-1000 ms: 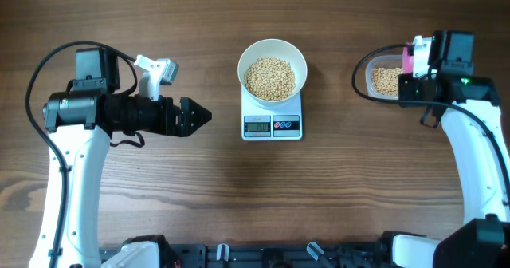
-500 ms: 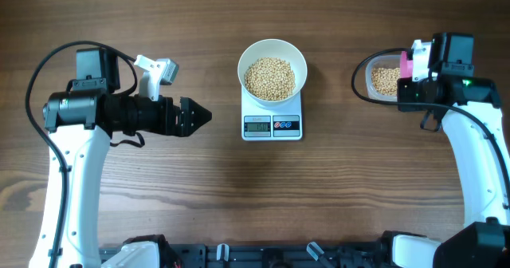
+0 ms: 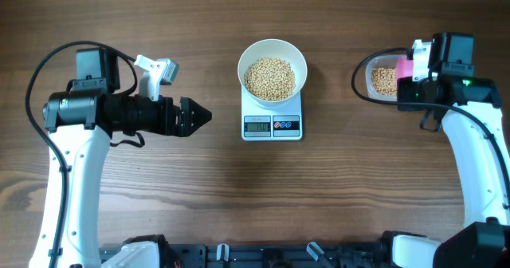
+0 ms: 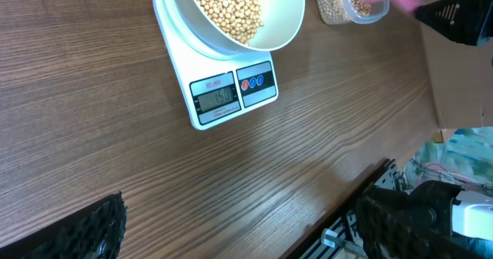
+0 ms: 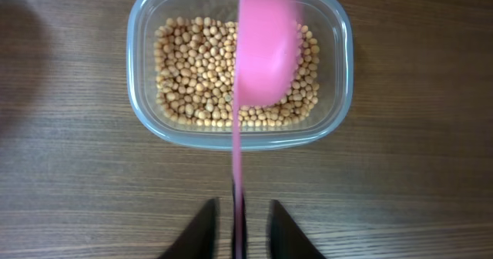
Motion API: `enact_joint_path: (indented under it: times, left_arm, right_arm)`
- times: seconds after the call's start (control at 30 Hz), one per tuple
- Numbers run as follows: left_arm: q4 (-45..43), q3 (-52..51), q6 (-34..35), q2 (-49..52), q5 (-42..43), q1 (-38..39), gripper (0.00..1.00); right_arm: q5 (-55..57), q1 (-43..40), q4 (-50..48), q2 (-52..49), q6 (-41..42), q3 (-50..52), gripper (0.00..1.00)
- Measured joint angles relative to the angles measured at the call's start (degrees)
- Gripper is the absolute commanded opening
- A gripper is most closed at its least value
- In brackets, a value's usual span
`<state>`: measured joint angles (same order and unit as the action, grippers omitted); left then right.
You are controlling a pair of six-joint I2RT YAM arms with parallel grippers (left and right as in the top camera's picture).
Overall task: Scoop item into bowl and weigh 150g on scale
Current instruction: 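Set the scoop down in the tub and open the right gripper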
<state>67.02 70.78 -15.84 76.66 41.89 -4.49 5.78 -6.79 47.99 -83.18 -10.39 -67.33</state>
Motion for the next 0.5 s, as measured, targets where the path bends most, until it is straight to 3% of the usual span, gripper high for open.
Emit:
enact_joint_path:
  times: [0.1,0.27,0.3,0.5]
  left_arm:
    - [0.02,0.0,0.0,0.0,0.0,0.0,1.0]
    - [0.02,0.0,0.0,0.0,0.0,0.0,1.0]
    - [0.02,0.0,0.0,0.0,0.0,0.0,1.0]
    - [0.02,0.0,0.0,0.0,0.0,0.0,1.0]
  right_arm:
    - [-0.13,0.0,-0.02,0.0,-0.11,0.0,0.62]
    - [-0.24,0.0,-0.5,0.04,2.64,0.0,0.89]
    - [-0.26,0.0,-0.74,0.26,4.22,0.0,1.0]
    - [-0.68,0.0,-1.51,9.03,8.92,0.0,1.0]
